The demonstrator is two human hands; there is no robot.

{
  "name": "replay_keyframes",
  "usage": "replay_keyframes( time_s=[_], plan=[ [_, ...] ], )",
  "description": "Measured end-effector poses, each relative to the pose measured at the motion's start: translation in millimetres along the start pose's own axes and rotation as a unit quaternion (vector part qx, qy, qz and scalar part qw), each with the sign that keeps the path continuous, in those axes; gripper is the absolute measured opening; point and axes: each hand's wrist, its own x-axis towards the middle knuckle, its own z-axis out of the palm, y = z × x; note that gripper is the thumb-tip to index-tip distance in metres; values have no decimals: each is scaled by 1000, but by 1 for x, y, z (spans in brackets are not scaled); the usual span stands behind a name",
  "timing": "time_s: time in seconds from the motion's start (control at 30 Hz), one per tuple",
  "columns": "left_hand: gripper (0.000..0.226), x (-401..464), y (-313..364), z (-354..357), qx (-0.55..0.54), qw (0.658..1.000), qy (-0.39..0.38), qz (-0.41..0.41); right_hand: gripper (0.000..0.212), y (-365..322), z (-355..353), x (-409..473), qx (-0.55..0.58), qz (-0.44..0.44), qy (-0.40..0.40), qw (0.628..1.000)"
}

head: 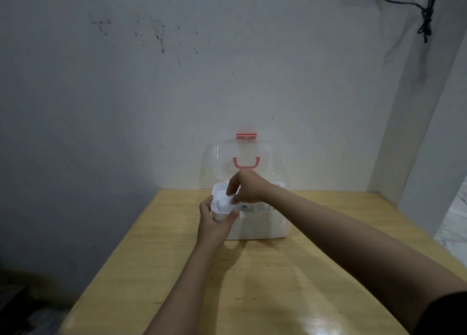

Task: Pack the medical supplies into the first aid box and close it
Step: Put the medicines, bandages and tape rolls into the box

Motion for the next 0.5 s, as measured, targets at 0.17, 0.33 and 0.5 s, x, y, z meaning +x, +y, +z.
replay_keyframes(
  time_s=[0.17, 0.33, 0.5],
  plan=[
    [73, 0, -2, -1, 4, 1000, 6, 1, 30, 8, -4, -4, 26, 3, 14, 1000],
    [74, -1, -3, -1, 16, 1000, 9, 2, 24, 29, -29, -40, 68, 32, 90, 993],
    [74, 1, -4, 1, 9, 1000, 28, 3, 16, 70, -41, -114, 91, 66, 174, 978]
  ],
)
